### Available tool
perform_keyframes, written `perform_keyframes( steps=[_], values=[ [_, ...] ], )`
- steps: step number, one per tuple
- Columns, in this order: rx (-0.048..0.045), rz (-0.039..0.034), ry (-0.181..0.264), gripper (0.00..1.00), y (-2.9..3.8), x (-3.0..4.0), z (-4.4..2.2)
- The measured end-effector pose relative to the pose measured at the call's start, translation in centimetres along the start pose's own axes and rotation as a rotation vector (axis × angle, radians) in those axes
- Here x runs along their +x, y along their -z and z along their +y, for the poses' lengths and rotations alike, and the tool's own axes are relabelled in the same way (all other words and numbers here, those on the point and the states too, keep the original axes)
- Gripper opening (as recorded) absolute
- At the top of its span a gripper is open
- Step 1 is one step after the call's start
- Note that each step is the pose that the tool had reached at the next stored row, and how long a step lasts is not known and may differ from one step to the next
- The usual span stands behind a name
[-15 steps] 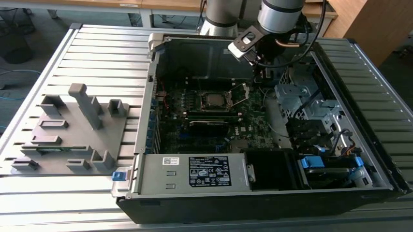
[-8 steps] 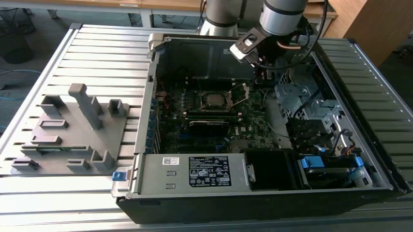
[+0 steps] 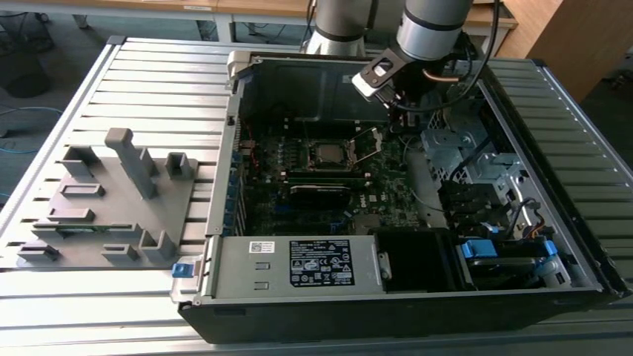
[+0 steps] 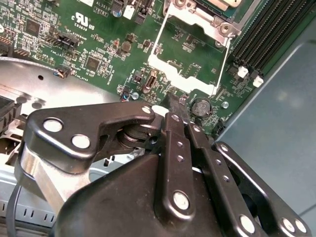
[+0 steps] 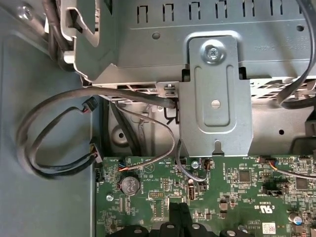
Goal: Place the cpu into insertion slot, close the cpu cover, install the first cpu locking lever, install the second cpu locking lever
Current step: 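Close the cpu cover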
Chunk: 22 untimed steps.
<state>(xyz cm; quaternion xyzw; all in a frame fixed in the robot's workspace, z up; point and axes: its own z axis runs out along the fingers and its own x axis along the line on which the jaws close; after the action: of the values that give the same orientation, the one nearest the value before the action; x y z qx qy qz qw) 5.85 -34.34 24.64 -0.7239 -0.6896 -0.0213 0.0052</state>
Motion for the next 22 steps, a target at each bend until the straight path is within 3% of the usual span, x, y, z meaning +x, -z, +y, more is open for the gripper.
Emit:
perform_keyframes(
  steps=[22],
  values=[
    [0.0021, -0.0002, 0.0, 0.1, -0.88, -0.03, 0.05]
  ],
)
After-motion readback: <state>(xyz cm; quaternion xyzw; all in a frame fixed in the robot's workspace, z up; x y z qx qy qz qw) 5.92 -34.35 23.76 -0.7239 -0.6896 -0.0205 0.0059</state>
